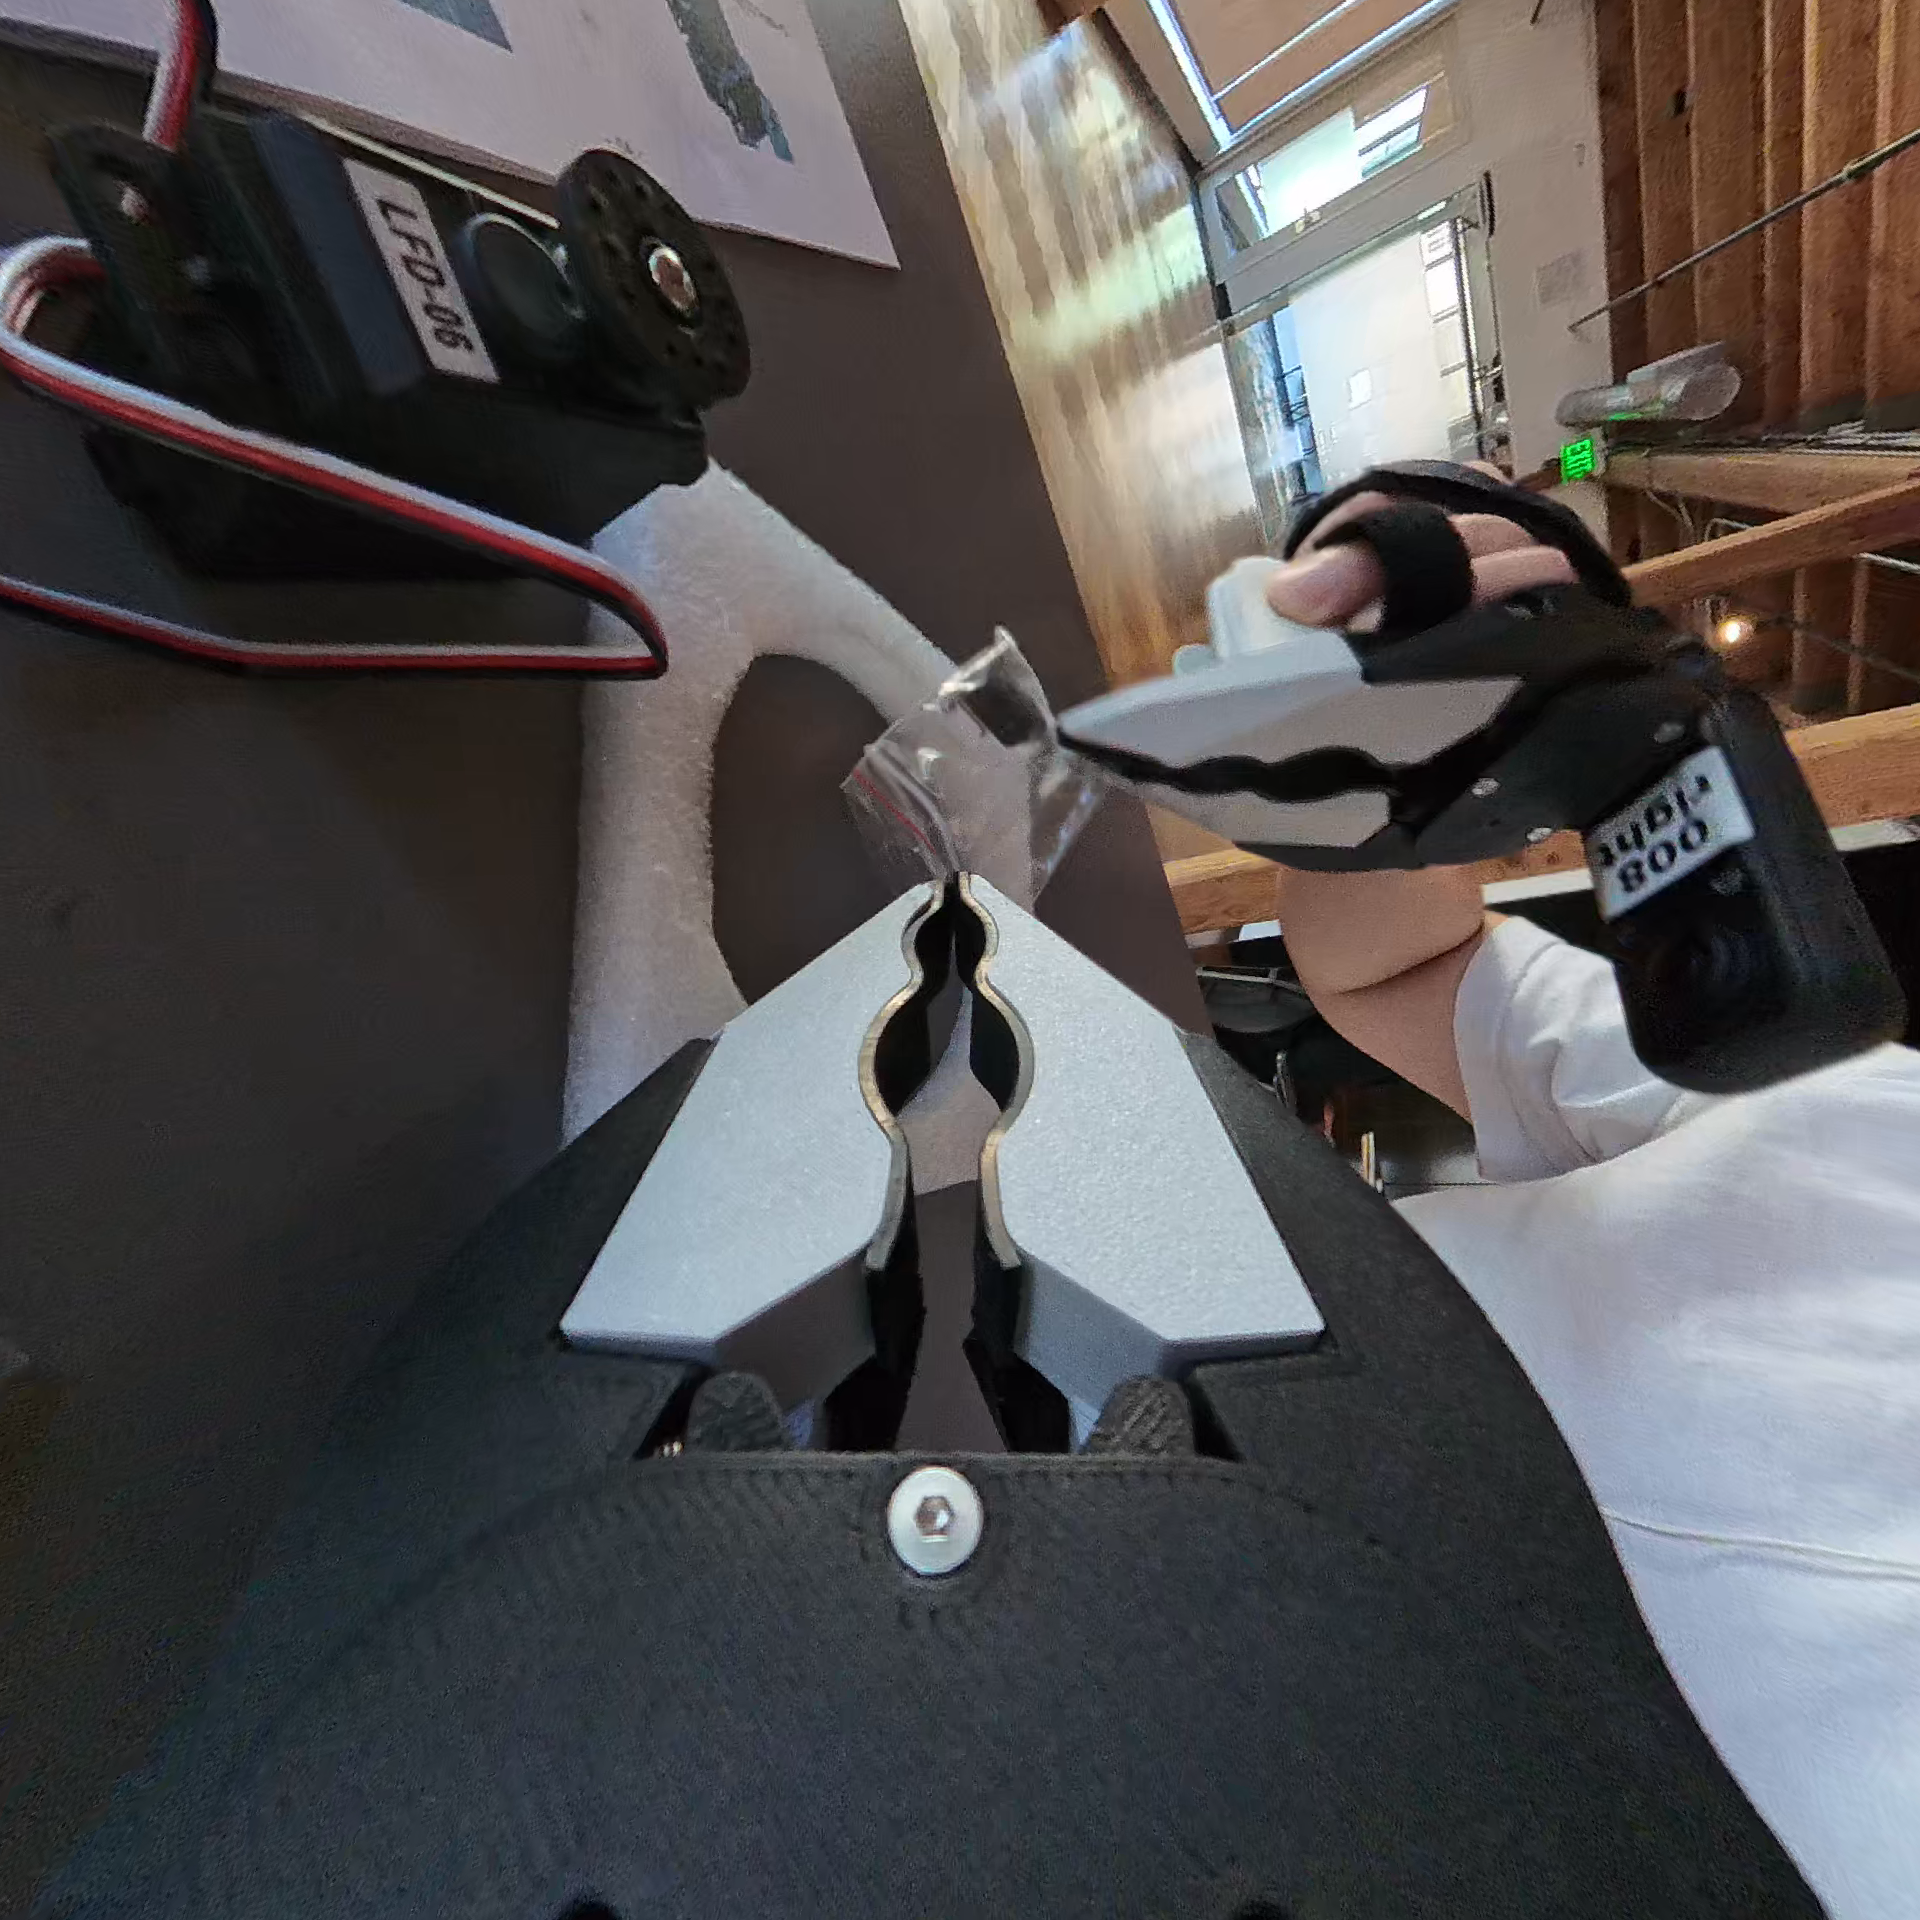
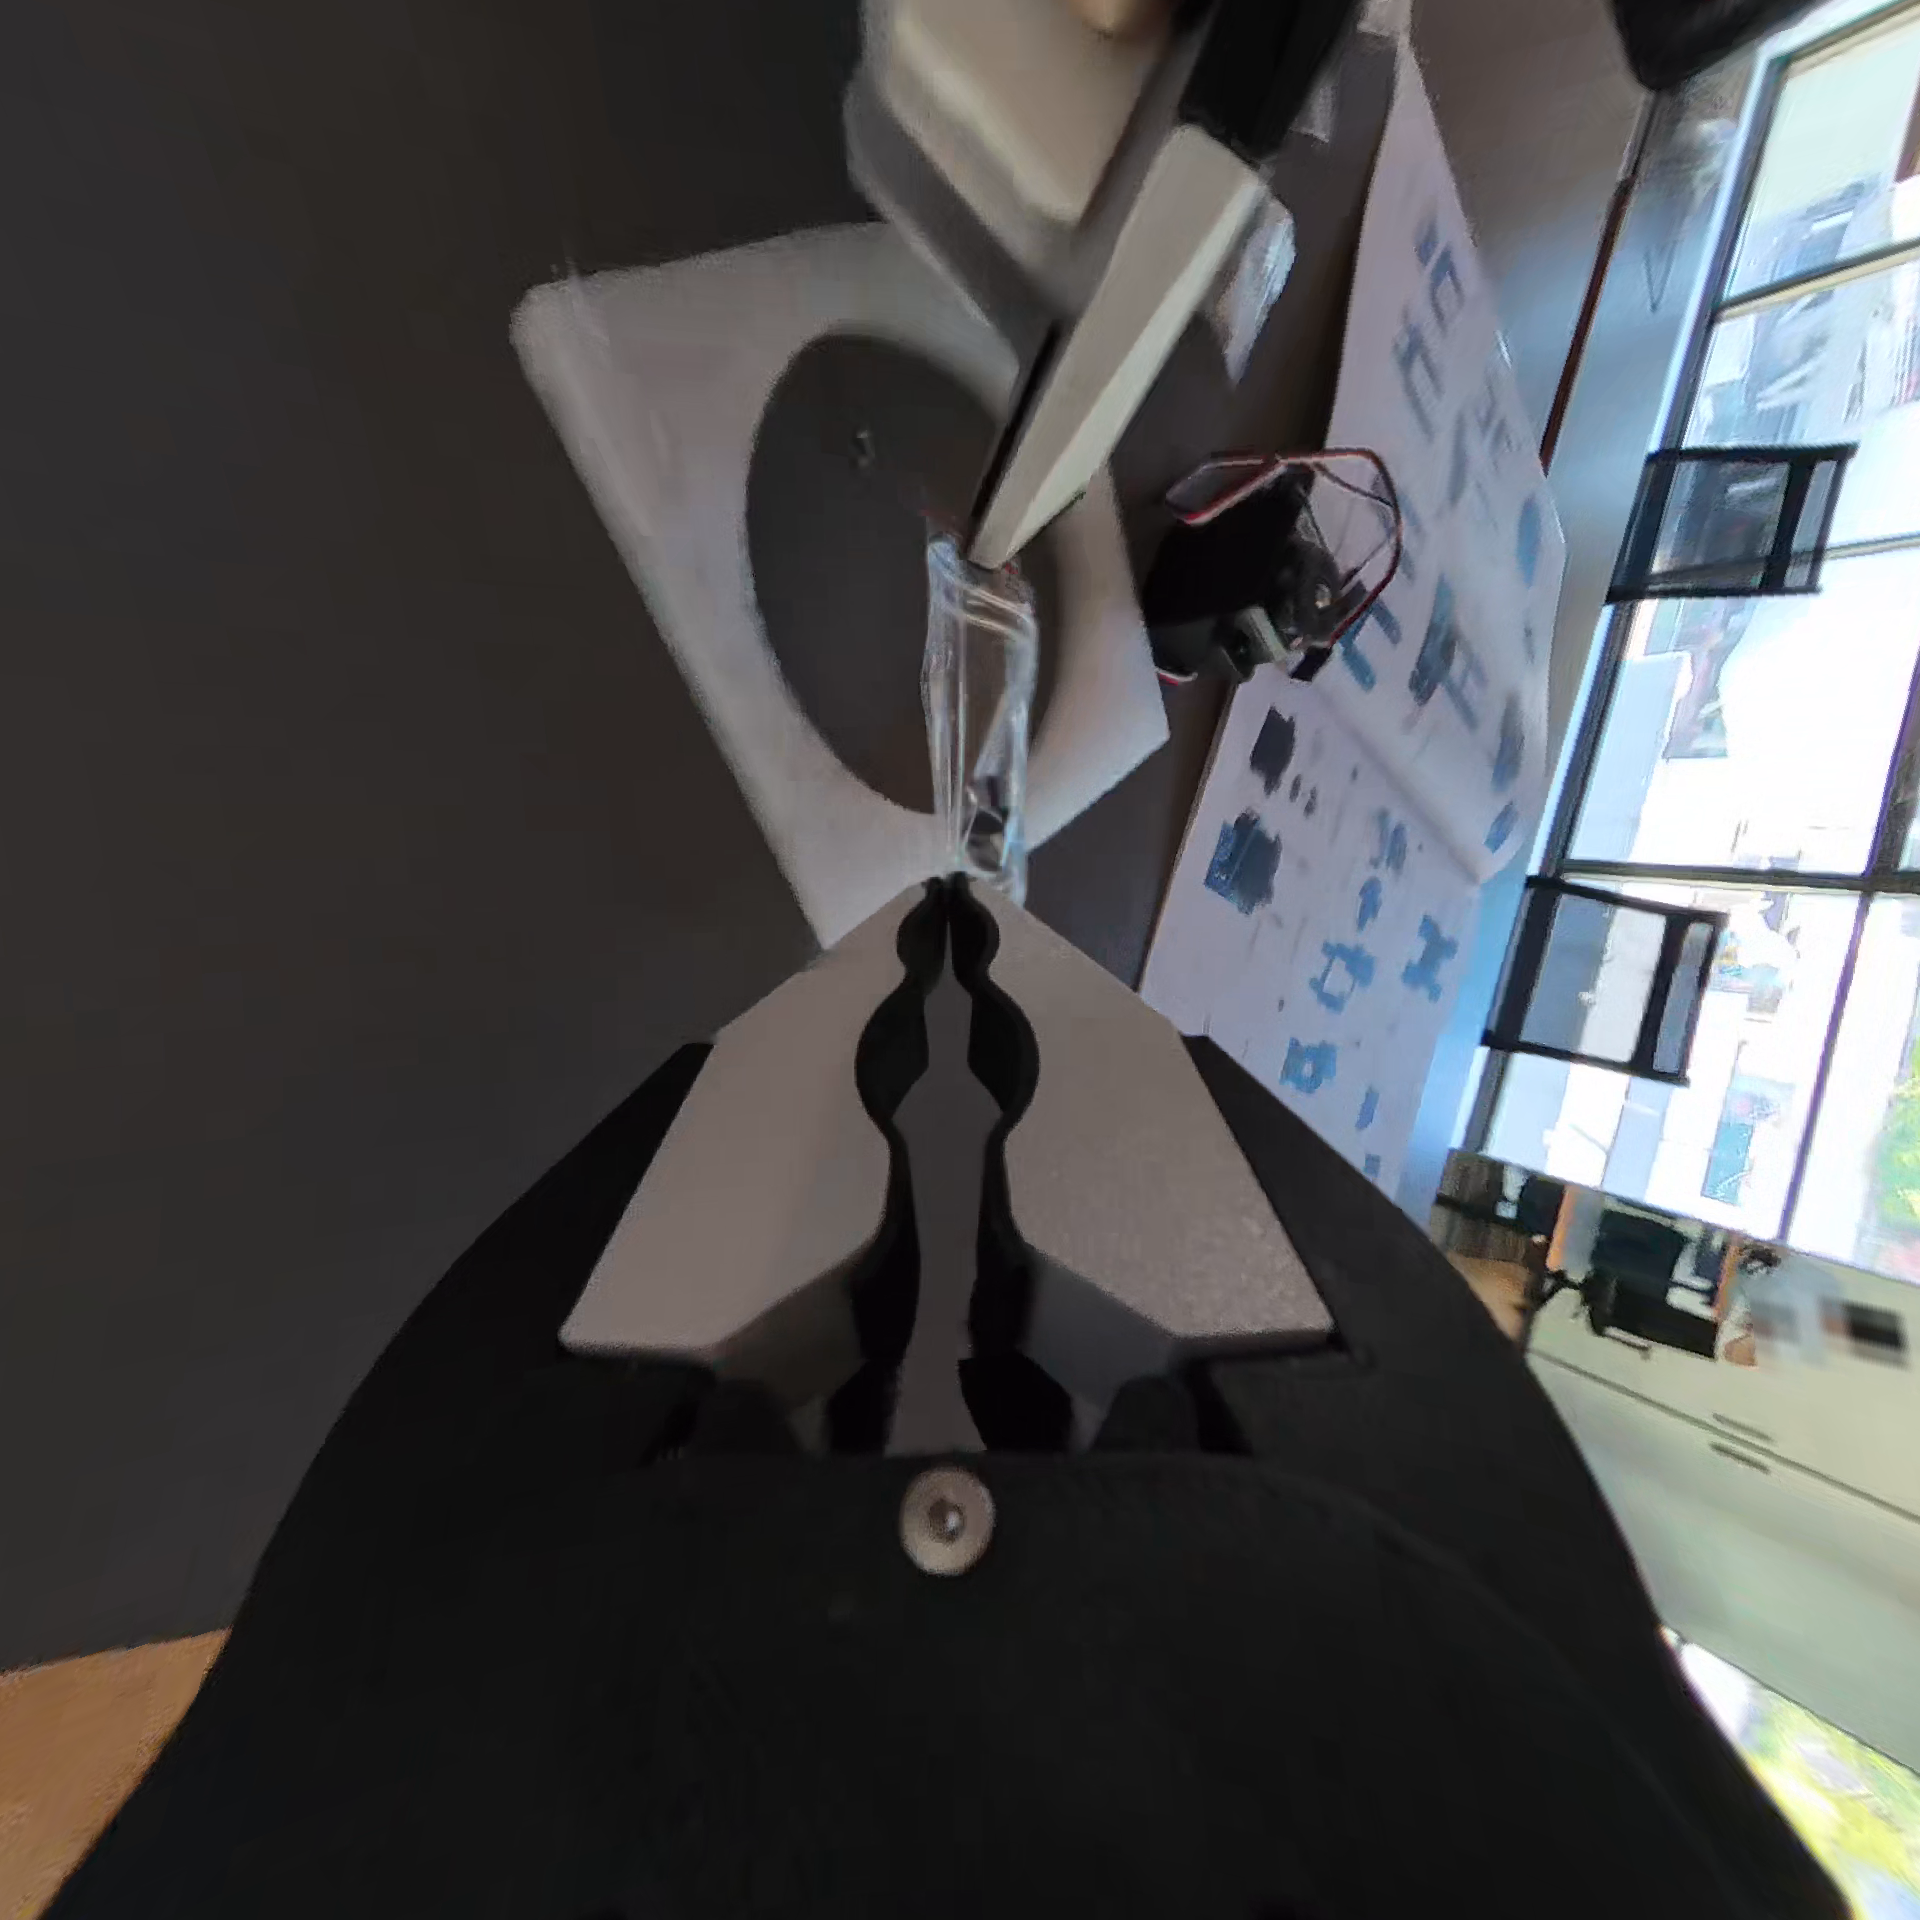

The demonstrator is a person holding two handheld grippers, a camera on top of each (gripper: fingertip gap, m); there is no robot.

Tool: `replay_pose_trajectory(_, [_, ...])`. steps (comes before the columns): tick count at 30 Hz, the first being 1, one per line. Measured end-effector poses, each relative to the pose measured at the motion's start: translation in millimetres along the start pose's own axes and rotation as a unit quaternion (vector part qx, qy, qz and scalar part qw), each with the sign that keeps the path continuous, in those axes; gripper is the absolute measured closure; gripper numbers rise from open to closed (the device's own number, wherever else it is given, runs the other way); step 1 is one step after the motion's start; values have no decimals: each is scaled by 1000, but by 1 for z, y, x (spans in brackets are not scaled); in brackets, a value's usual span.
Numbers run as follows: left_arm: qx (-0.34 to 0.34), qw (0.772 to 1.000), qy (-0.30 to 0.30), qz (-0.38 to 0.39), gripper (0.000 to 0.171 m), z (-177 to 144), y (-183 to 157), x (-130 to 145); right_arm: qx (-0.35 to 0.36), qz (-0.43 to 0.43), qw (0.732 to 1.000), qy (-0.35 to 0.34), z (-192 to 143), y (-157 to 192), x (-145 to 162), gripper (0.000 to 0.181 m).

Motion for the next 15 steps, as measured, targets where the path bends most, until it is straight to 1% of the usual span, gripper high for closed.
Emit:
replay_pose_trajectory(2, [-5,1000,3,2,171,0,1,1,10,-18,999,-25,-4,2,-14,181])
replay_pose_trajectory(3, [-7,1000,5,4,171,0,1,1,12,-14,1000,-25,-3,2,-13,181])
replay_pose_trajectory(5, [-13,1000,9,8,171,1,1,1,33,-24,999,5,-4,-4,-6,181])
replay_pose_trajectory(7, [-17,1000,13,11,171,1,1,2,42,-26,999,-20,-12,-7,-18,181])
replay_pose_trajectory(10, [-24,999,16,18,171,2,1,1,60,-62,996,7,-13,-8,-14,181])
replay_pose_trajectory(12, [-35,999,21,25,171,2,2,2,42,-56,997,-14,-14,-3,-18,181])
replay_pose_trajectory(14, [-39,998,25,29,171,3,2,3,15,-24,1000,-3,-6,0,-6,180])
replay_pose_trajectory(15, [-40,998,27,30,171,3,2,3,11,-7,1000,-6,-4,-1,-3,174])
Point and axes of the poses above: each gripper's, where its closed fingertips meet, z out along the fingers, x out of its underside, y = z × x across the jaws, the point moved 1 cm from there along -z, back along the fingers, and after that the axes turned 7 degrees about y, right-handed, at the moved point
